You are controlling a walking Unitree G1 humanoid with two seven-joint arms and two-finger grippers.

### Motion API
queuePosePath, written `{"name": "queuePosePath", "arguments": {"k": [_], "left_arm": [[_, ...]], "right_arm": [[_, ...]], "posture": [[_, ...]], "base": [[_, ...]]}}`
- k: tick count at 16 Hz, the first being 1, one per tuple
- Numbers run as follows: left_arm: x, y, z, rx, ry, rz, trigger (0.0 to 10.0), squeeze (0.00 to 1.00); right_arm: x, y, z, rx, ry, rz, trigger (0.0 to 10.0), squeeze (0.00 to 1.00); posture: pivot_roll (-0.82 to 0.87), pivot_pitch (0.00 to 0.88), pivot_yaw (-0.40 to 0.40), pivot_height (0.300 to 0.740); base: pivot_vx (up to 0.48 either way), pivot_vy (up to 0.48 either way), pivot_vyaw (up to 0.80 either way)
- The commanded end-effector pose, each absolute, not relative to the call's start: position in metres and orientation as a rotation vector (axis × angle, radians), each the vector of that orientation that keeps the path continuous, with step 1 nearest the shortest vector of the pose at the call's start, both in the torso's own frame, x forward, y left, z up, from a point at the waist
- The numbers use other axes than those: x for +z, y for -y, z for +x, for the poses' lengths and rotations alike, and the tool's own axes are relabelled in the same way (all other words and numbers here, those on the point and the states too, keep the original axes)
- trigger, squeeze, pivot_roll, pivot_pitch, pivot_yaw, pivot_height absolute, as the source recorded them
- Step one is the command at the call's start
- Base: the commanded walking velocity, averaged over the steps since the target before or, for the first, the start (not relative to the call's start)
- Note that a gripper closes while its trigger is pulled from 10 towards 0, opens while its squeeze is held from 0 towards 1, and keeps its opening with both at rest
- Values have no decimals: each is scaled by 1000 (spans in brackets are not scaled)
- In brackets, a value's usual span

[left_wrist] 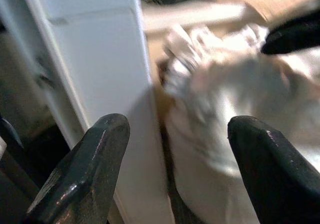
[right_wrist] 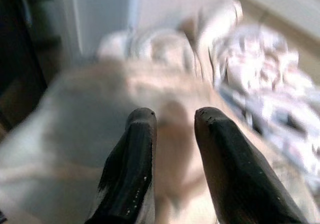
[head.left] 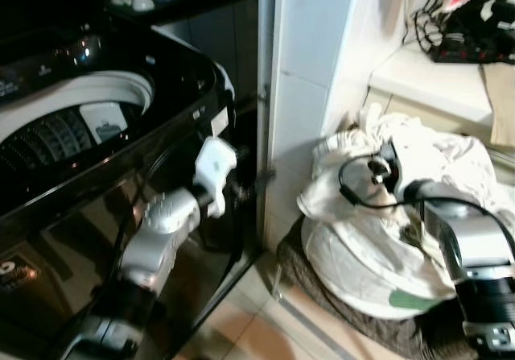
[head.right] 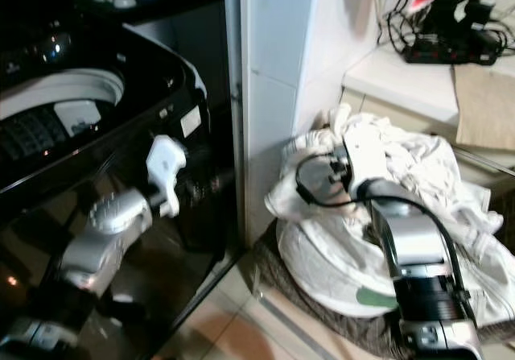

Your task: Clothes washing

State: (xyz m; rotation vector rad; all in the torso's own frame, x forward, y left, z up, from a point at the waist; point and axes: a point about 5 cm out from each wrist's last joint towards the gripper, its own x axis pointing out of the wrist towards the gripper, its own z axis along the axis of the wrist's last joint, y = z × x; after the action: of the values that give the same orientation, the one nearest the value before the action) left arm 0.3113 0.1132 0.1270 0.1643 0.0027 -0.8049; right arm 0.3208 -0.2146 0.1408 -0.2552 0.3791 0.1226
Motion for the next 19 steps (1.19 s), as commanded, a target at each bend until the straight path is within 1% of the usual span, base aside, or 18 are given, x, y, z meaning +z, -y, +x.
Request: {"name": "queuePosePath", "arguments": {"k": [1,5,6,7,8,10,12,13,14,16,18,19], "left_arm": [[131,-112,309,-836,12,197,10000,0],[126,-105,296,-943,-32,207,10000,0],[123,-103,290,-1000,-56,208,10000,0],[123,-102,289,-1010,-61,209,10000,0],[123,-102,289,-1005,-64,207,10000,0],[123,-103,288,-1006,-70,212,10000,0],[124,-103,288,-1015,-77,219,10000,0],[124,-104,288,-1018,-80,221,10000,0],[125,-105,288,-1022,-85,222,10000,0],[125,-106,287,-1033,-95,225,10000,0],[124,-106,286,-1048,-103,231,10000,0],[124,-105,285,-1058,-108,232,10000,0]], "right_arm": [[139,219,323,96,-383,-222,10000,1000],[120,232,325,32,-479,-166,10000,1000],[114,236,325,-2,-507,-165,10000,0],[113,240,326,-36,-505,-175,10000,0],[122,247,329,-93,-429,-159,10000,0],[129,252,328,-122,-387,-202,10000,0],[130,247,327,-57,-388,-162,10000,0],[132,239,325,29,-371,-150,10000,1000],[140,225,322,161,-333,-120,10000,1000],[144,215,317,262,-350,-146,10000,1000],[139,215,316,254,-414,-200,10000,1000],[132,218,315,226,-463,-258,10000,1000]], "posture": [[-68,0,31,740],[-65,0,26,740],[-59,0,22,740],[-59,0,22,740],[-55,0,20,740],[-56,0,22,740],[-58,0,24,740],[-58,0,24,740],[-56,0,23,740],[-56,0,23,740],[-56,0,23,740],[-61,0,26,740]], "base": [[0,0,0],[0,0,0],[0,0,0],[0,0,0],[0,0,0],[0,0,0],[0,0,0],[0,0,0],[0,0,0],[0,0,0],[0,0,0],[0,0,0]]}}
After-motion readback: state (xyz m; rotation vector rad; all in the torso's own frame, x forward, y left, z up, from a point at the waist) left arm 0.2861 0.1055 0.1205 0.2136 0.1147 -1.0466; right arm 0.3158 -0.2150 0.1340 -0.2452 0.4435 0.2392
